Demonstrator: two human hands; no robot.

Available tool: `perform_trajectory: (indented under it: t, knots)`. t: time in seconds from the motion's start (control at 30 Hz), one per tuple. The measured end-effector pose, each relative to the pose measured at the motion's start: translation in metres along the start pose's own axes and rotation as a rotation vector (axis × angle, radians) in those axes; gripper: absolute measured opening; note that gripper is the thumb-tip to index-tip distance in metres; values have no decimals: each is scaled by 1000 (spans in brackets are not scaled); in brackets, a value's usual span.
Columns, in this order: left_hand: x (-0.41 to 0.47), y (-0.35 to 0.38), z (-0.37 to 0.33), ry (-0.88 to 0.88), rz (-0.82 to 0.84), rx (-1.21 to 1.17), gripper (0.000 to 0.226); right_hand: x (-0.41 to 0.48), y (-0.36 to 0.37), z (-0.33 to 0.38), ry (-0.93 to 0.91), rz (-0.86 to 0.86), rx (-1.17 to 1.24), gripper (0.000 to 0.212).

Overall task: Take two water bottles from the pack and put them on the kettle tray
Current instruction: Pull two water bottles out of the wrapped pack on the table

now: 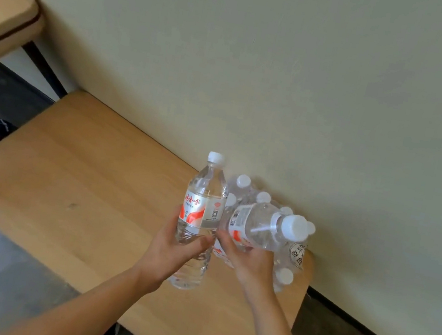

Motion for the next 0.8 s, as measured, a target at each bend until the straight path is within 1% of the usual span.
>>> perform_trajectory:
  t: [0.07, 0.13, 0.17, 0.23, 0.27, 0.3, 0.4, 0.43, 0.5, 0.53, 0.6, 0.67, 0.73, 0.8]
  knots:
    - [1, 2, 5, -2, -21, -11, 52, 4, -3, -7, 44, 9, 41, 58]
    - [0, 3, 8, -8, -45, -12, 52, 8, -9, -9, 53, 51, 124, 44]
    - [-1, 5, 10, -10, -53, -10, 53, 10, -12, -8, 56, 72, 172, 41]
    - [-3, 9, 12, -10, -70, -13, 57, 14, -23, -5, 58, 80, 270, 52]
    - [-5, 11, 11, -9, -81, -20, 58, 15, -29, -4, 50, 86, 296, 60]
    - [-6, 14, 9, -7, -92, -25, 59, 15, -35, 0, 48, 108, 310, 64]
    - [-13, 23, -1, -2, -102, -26, 56, 15, -52, 14, 47, 180, 280, 52]
    - [-16, 25, -7, 6, -98, -23, 52, 14, -58, 19, 47, 186, 269, 55]
    - [-22, 32, -22, 23, -85, -12, 46, 11, -67, 32, 49, 239, 311, 72]
    - [-27, 35, -30, 28, -87, -13, 45, 8, -70, 40, 51, 275, 326, 75]
    - [-36, 37, -47, 34, -104, -23, 41, -1, -72, 58, 35, 325, 334, 72]
    - [-48, 36, -64, 49, -108, -41, 38, -12, -73, 75, 67, 382, 334, 72]
    - [-61, 31, -81, 61, -98, -59, 38, -25, -69, 96, 102, 445, 338, 74]
    - [-76, 21, -101, 73, -104, -83, 42, -40, -60, 119, 109, 469, 350, 66]
Point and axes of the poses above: each hand's wrist, its own x-axis towards the middle knuckle, its own y-axis out of the palm, z = x × y, the point moved 2 cm from there along x, towards the middle knuckle, and after that the axes turned 11 degrees about x, right-handed, at the moved point
